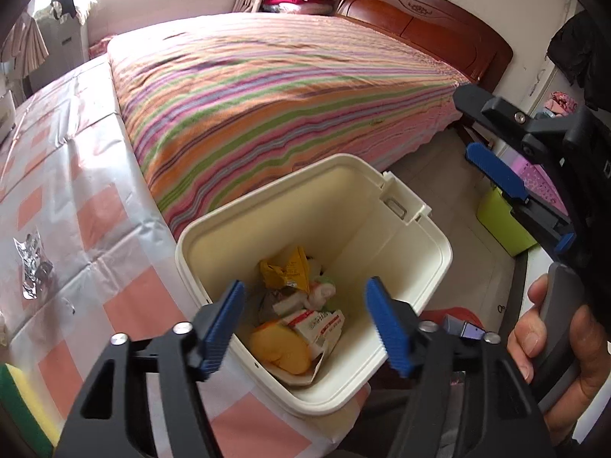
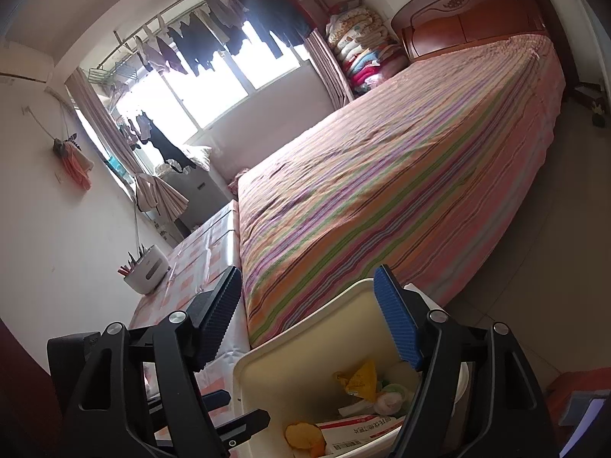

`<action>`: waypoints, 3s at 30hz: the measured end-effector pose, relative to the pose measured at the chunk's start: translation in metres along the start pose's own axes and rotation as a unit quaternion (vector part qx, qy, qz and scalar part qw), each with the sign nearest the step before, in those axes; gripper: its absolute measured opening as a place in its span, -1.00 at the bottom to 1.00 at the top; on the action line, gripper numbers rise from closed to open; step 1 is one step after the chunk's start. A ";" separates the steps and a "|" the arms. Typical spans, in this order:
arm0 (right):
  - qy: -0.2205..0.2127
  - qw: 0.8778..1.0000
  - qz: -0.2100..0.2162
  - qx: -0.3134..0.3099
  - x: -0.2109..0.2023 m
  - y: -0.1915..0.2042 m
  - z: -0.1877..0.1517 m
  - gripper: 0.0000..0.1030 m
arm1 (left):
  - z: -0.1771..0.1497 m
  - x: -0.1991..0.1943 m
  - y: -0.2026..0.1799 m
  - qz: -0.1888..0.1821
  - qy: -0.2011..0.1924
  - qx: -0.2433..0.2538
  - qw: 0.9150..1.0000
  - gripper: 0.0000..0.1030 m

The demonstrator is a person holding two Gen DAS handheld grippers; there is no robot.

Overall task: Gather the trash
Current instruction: 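Lower the orange peel into the bin and open the left tool, then move both tools back over the remaining table items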

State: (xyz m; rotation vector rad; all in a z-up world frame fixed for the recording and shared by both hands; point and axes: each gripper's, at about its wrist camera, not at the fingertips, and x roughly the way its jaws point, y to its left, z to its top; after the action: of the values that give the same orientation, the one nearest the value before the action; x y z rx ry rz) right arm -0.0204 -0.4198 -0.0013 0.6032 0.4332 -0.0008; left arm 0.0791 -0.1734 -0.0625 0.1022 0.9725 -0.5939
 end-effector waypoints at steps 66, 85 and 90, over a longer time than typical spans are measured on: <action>-0.051 0.945 0.321 -0.041 -0.096 0.305 -0.013 0.87 | -0.115 -0.185 0.312 0.232 -0.153 -0.304 0.912 0.34; -0.020 0.940 0.335 -0.063 -0.062 0.324 -0.035 0.87 | -0.124 -0.186 0.316 0.242 -0.136 -0.299 0.913 0.34; -0.006 0.946 0.320 -0.058 -0.046 0.324 -0.034 0.87 | -0.127 -0.188 0.317 0.246 -0.134 -0.299 0.912 0.34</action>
State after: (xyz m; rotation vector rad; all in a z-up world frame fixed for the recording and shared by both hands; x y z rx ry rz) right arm -0.0353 -0.1393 0.1701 0.6057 0.2083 0.6389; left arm 0.0695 0.2161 -0.0411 -0.2709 0.7805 0.1681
